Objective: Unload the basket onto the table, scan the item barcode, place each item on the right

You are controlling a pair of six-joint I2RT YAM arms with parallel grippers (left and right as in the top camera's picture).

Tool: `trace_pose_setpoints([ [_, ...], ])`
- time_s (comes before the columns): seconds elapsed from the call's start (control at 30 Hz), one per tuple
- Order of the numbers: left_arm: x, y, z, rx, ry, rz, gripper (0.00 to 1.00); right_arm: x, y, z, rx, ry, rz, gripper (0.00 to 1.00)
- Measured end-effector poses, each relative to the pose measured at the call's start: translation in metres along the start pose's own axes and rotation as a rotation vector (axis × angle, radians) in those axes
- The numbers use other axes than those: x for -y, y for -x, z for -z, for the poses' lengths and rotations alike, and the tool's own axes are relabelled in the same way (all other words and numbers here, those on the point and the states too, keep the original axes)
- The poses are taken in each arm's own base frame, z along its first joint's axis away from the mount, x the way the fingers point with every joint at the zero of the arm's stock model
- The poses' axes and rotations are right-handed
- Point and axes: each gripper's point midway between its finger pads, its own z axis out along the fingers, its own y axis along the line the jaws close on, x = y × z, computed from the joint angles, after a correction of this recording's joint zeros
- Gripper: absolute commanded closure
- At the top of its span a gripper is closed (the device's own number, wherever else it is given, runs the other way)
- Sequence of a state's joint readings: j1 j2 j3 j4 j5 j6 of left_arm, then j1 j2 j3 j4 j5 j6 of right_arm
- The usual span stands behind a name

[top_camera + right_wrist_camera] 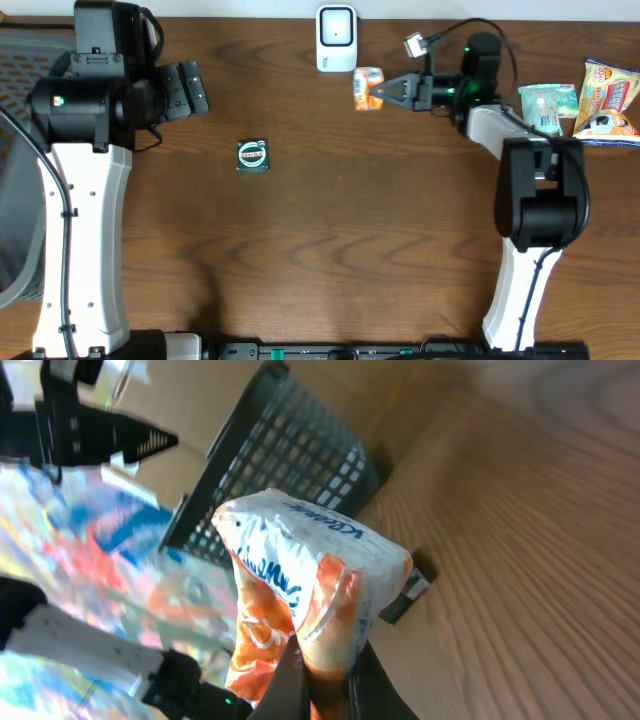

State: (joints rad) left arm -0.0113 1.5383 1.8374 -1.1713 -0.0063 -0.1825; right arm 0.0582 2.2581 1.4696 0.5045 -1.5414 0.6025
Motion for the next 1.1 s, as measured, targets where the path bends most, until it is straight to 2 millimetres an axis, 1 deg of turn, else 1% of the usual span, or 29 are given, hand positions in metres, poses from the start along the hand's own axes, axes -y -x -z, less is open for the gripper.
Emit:
trace_pose_setpoints([
  [0.13,0.0,0.0,0.0,0.0,0.0,0.0,0.02,-0.005,-0.003,-0.013,-0.023,0.022,0.02,0.99],
  [0.63,0.0,0.0,0.0,0.0,0.0,0.0,0.02,-0.005,-0.002,-0.011,-0.021,0.019,-0.015,0.99],
  [0.73,0.0,0.0,0.0,0.0,0.0,0.0,0.02,-0.005,-0.003,-0.014,-0.025,0.023,-0.015,0.99],
  [0.8,0.0,0.0,0.0,0.0,0.0,0.0,0.02,-0.007,-0.005,-0.019,-0.034,0.029,-0.013,0.99],
  [0.93,0.0,0.0,0.0,0.0,0.0,0.0,0.02,-0.013,-0.011,-0.039,-0.066,0.056,-0.001,0.99],
  [1.1,0.0,0.0,0.0,0.0,0.0,0.0,0.02,-0.017,-0.016,-0.06,-0.085,0.063,-0.001,0.99],
])
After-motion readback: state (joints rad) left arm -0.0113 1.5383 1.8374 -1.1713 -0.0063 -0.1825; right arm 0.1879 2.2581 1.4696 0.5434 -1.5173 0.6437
